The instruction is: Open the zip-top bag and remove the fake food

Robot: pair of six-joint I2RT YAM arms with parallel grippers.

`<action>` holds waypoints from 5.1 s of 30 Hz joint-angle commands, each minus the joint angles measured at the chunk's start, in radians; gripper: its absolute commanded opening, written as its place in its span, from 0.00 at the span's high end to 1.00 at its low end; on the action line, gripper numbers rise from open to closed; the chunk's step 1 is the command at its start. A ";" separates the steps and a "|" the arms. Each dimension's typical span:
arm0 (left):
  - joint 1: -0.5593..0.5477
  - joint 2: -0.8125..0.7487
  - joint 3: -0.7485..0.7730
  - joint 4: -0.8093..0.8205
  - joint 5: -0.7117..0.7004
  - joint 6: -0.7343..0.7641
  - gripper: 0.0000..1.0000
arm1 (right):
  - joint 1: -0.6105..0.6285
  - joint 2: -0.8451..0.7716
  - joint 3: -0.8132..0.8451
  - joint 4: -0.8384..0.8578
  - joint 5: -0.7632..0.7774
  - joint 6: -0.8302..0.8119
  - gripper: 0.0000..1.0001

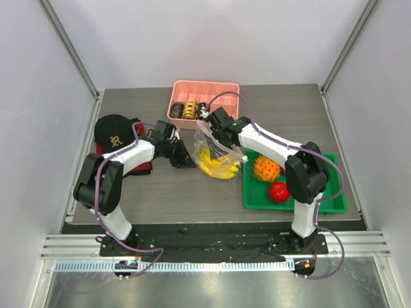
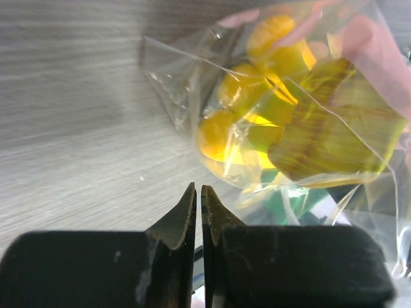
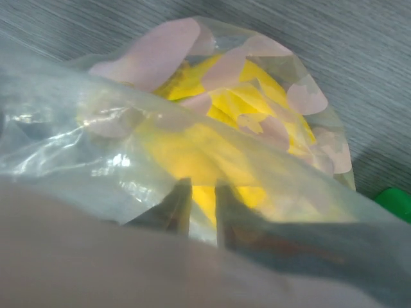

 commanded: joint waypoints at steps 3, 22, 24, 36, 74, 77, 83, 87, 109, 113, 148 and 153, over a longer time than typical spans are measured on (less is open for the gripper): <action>-0.030 0.052 0.061 0.008 -0.003 -0.028 0.95 | 0.032 0.025 -0.041 0.034 -0.058 -0.019 0.73; -0.027 -0.034 0.040 -0.067 -0.179 0.007 0.91 | 0.016 -0.032 -0.098 0.178 -0.188 0.047 0.56; -0.023 -0.033 0.060 -0.083 -0.184 0.015 0.91 | 0.016 -0.056 -0.081 0.169 -0.110 0.044 0.55; 0.008 0.122 0.193 -0.009 -0.130 -0.044 0.92 | 0.019 -0.019 -0.068 0.215 0.096 0.012 0.55; -0.006 0.087 0.156 -0.080 -0.118 0.036 0.91 | 0.071 0.036 -0.171 0.318 0.097 -0.071 0.95; 0.016 0.084 0.156 -0.070 -0.106 0.031 0.91 | 0.069 0.010 -0.141 0.269 0.047 -0.041 0.99; 0.024 0.124 0.192 -0.038 -0.064 0.002 0.89 | 0.069 -0.015 -0.068 0.158 0.058 0.044 0.73; 0.024 0.138 0.196 -0.020 -0.043 -0.027 0.90 | 0.069 -0.033 -0.064 0.157 0.049 0.074 0.65; 0.004 -0.070 -0.057 -0.072 -0.049 -0.106 0.83 | 0.054 -0.050 -0.079 0.057 -0.084 -0.042 0.56; -0.071 -0.025 -0.038 -0.035 -0.054 -0.151 0.85 | 0.053 -0.052 -0.125 0.054 -0.126 -0.065 0.70; -0.124 0.081 -0.046 0.079 -0.120 -0.245 0.85 | 0.118 0.007 -0.354 0.230 -0.002 -0.123 0.41; -0.105 0.040 -0.051 0.031 -0.135 -0.206 0.84 | 0.129 0.022 -0.372 0.253 0.058 -0.100 0.43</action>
